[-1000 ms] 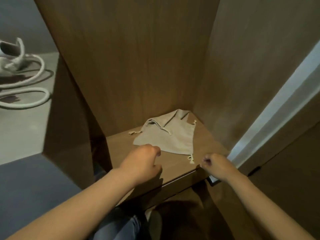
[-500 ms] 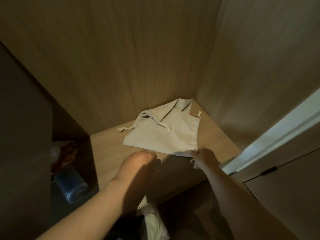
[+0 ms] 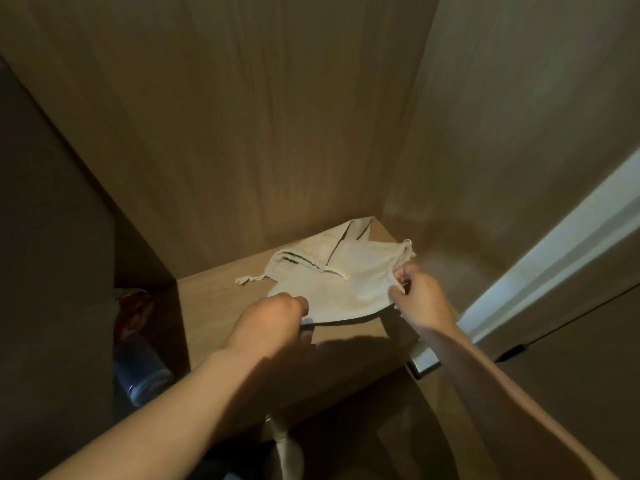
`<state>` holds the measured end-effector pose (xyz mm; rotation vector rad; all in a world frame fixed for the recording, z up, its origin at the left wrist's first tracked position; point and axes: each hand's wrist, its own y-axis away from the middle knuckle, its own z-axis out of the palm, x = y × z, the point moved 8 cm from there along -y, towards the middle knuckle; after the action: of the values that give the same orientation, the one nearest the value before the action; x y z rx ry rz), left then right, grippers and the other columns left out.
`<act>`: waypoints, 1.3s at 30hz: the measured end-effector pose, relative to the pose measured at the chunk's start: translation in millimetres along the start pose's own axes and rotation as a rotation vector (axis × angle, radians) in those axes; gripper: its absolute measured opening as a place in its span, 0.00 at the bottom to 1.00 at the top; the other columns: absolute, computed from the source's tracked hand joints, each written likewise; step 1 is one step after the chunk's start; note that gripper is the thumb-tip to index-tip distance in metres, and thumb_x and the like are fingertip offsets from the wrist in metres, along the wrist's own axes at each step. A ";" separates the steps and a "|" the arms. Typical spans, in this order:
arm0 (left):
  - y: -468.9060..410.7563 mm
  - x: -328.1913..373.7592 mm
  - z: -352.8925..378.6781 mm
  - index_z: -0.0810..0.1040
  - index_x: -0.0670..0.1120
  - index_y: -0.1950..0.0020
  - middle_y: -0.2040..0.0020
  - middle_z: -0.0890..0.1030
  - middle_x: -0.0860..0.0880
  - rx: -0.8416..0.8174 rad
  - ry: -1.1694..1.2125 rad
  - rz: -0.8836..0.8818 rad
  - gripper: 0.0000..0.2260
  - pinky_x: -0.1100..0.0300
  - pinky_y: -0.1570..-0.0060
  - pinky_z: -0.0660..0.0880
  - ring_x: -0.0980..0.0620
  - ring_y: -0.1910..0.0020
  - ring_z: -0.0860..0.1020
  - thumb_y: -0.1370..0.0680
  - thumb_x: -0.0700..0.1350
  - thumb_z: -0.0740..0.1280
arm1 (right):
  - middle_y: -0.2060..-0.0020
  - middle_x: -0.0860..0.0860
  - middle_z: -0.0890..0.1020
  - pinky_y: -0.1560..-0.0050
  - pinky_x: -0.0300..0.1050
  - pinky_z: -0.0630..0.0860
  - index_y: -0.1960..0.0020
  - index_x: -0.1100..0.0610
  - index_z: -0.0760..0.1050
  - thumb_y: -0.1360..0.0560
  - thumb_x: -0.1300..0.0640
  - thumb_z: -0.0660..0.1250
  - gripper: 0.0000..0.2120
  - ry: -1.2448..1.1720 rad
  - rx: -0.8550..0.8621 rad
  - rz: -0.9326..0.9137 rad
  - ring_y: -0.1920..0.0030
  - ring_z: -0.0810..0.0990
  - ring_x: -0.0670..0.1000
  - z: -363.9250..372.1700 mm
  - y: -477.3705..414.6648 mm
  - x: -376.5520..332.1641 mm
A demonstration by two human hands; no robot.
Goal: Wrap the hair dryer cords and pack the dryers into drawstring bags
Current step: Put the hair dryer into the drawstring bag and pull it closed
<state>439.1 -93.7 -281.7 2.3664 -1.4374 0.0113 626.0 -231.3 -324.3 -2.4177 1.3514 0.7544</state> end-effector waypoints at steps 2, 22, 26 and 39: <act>13.1 3.8 -16.6 0.75 0.49 0.37 0.42 0.79 0.48 0.068 0.033 0.018 0.15 0.52 0.45 0.77 0.47 0.44 0.78 0.22 0.50 0.64 | 0.60 0.46 0.79 0.67 0.39 0.71 0.52 0.50 0.71 0.26 0.61 0.67 0.08 0.020 0.014 -0.158 0.63 0.78 0.46 -35.1 10.3 -31.4; 231.8 30.0 -201.0 0.71 0.55 0.32 0.43 0.79 0.56 0.495 0.246 0.347 0.28 0.60 0.45 0.76 0.58 0.46 0.77 0.29 0.63 0.69 | 0.60 0.45 0.82 0.53 0.42 0.74 0.55 0.48 0.80 0.32 0.58 0.75 0.08 0.131 0.345 -0.715 0.55 0.79 0.45 -285.6 225.7 -277.4; 279.0 20.5 -230.1 0.80 0.51 0.50 0.61 0.81 0.54 0.564 0.237 0.362 0.09 0.57 0.58 0.76 0.56 0.62 0.77 0.27 0.53 0.69 | 0.60 0.43 0.83 0.53 0.44 0.76 0.55 0.48 0.81 0.31 0.58 0.74 0.08 0.109 0.468 -0.706 0.55 0.80 0.46 -312.0 254.4 -302.4; 410.2 -91.2 -368.6 0.70 0.43 0.51 0.65 0.81 0.37 0.725 0.720 0.258 0.02 0.64 0.82 0.66 0.43 0.72 0.83 0.20 0.40 0.59 | 0.67 0.55 0.76 0.73 0.42 0.78 0.51 0.66 0.71 0.20 0.59 0.61 0.09 -0.343 0.226 -0.730 0.69 0.85 0.55 -343.1 308.5 -462.2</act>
<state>110.4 -67.9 169.8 2.2180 -1.4645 1.5018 271.6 -227.7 224.3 -2.2154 0.3472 0.7078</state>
